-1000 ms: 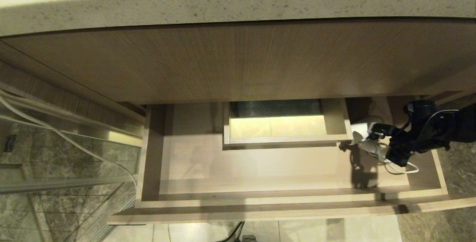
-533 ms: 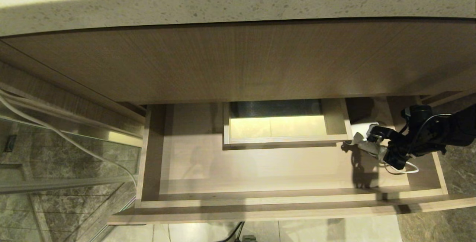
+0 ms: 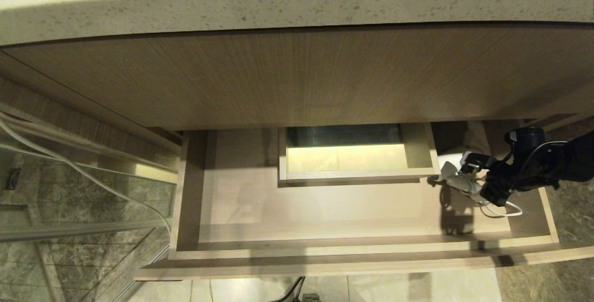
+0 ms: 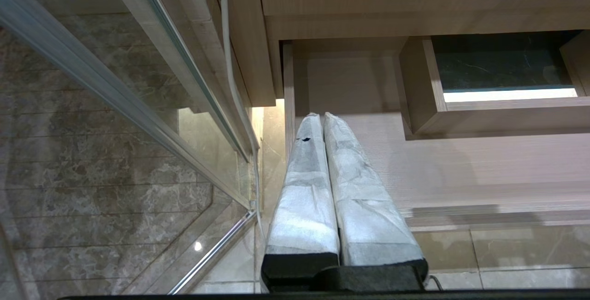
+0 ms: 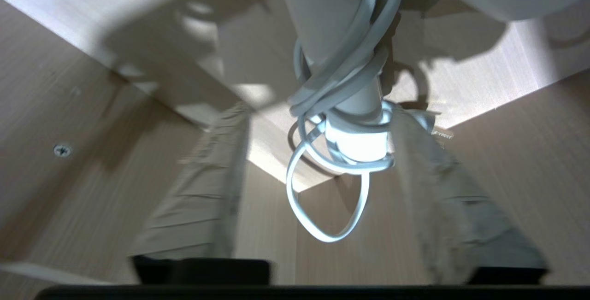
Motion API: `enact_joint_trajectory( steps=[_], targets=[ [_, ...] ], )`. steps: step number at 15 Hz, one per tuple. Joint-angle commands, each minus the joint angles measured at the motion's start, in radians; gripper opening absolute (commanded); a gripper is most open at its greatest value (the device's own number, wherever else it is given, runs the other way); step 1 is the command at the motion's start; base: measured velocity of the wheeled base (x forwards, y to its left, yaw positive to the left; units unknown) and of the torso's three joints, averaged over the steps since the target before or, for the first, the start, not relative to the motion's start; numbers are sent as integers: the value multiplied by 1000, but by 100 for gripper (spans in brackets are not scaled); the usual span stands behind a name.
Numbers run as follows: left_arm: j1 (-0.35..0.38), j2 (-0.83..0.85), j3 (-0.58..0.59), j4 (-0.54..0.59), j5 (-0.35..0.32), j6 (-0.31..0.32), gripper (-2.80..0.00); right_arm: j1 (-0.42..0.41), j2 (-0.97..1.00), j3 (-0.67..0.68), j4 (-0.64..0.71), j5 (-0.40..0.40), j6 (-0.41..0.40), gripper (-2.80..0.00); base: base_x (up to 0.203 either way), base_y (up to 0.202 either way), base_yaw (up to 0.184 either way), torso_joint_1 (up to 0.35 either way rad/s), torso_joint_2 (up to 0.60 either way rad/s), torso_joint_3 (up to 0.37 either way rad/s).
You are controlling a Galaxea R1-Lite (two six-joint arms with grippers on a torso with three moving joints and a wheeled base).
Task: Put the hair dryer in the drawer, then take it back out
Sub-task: Take the hairdryer out
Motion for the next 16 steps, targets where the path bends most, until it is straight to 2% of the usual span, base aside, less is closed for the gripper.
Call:
enact_joint_trajectory(
  steps=[1, 9, 16],
  targets=[
    [0, 0, 40, -2, 0, -1, -280, 1, 29, -21, -1, 0, -7, 0, 0, 0, 0, 0, 0, 0],
    [0, 0, 40, -2, 0, -1, -280, -1, 103, -57, -2, -1, 0, 0, 0, 0, 0, 0, 0, 0],
    [0, 0, 40, -2, 0, -1, -280, -13, 220, -161, -15, -1, -7, 0, 0, 0, 0, 0, 0, 0]
  ],
)
